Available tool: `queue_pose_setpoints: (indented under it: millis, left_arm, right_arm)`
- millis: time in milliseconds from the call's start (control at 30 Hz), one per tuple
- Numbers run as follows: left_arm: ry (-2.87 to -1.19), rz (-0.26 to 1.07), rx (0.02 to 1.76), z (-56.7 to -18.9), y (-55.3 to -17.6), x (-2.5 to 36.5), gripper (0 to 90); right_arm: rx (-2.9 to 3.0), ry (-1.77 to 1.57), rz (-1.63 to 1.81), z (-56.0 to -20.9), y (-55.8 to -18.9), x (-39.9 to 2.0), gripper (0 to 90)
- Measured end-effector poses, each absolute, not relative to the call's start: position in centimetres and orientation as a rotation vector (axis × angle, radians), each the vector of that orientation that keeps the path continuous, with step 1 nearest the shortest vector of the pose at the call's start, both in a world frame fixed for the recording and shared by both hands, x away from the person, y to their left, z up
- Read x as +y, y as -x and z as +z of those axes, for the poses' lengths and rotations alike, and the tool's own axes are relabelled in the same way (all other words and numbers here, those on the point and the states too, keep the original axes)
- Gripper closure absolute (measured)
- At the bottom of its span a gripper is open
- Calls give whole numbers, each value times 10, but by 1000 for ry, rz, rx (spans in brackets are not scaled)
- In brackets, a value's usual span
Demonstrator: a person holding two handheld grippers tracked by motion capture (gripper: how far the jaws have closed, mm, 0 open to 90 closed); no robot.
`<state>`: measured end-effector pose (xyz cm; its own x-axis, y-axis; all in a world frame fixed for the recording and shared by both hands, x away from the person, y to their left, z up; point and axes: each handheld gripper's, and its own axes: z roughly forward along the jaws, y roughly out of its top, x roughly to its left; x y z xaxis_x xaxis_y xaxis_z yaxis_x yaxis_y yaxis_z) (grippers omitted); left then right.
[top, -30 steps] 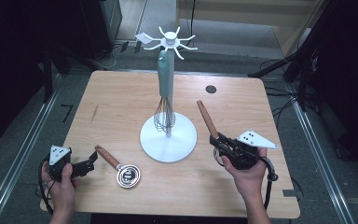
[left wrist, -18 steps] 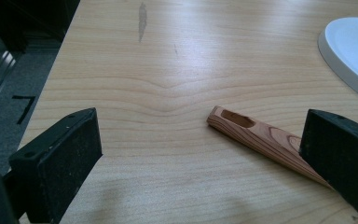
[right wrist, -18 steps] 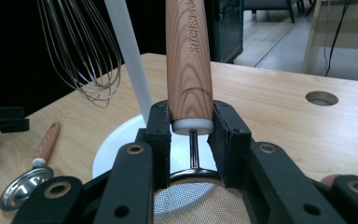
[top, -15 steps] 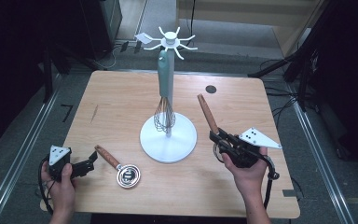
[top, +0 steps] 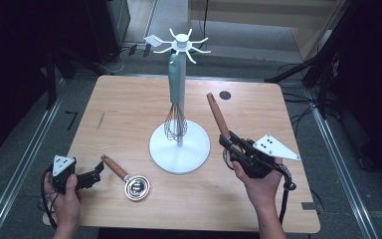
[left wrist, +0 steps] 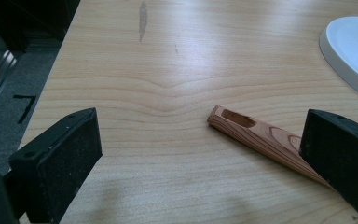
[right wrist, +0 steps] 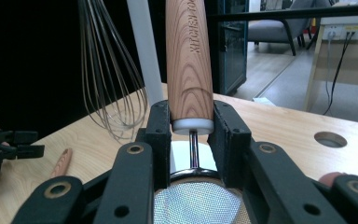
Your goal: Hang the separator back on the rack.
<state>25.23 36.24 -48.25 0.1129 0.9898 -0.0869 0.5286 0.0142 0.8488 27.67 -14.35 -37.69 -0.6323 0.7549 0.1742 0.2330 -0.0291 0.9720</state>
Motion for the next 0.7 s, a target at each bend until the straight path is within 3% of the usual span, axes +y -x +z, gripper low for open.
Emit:
queue_pose_setpoints:
  millis: [700]
  left_arm:
    - [-1618,755,1516,-482,-252,362,0]
  right_arm:
    - [1782,-964,1742,-351,-284,-132,719]
